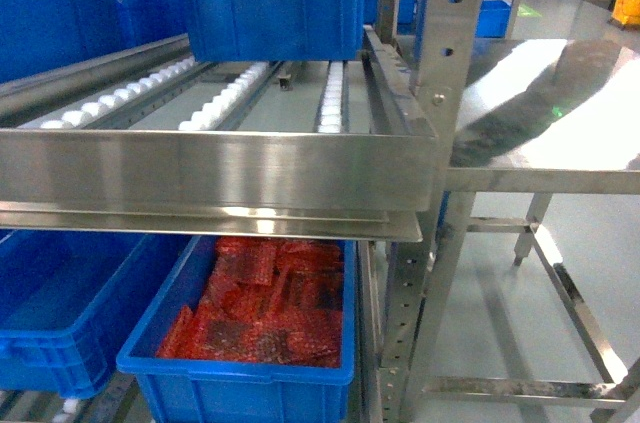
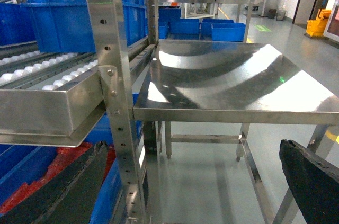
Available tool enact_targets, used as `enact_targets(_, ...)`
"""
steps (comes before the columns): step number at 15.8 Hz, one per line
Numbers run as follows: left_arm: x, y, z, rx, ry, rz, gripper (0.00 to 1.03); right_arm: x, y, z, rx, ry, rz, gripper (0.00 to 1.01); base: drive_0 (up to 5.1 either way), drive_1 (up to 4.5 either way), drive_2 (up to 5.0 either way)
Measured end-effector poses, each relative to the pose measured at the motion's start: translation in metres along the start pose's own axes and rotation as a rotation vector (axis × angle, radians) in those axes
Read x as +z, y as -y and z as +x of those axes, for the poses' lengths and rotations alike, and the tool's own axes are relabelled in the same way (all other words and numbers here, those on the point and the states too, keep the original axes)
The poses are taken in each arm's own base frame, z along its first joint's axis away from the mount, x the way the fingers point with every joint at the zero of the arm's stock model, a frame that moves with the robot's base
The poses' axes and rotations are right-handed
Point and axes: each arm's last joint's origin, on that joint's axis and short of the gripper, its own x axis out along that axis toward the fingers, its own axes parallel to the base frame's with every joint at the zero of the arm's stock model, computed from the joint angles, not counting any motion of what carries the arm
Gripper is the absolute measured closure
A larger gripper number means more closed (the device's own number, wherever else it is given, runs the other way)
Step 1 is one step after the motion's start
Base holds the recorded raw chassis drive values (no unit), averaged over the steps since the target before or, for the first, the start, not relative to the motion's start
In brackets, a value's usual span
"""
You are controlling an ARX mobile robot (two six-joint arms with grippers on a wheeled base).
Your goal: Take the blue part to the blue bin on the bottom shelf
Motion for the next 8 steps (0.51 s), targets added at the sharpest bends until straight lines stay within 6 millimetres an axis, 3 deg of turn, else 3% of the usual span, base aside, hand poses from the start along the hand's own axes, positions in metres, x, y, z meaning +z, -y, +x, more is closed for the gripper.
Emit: enact_targets(8,0.0001,0.0,0.0,-0.001,0.001,0.0,0.59,0.0,0.0,0.0,0.0,0.0,0.0,0.03,-4.9,2.67,2.4)
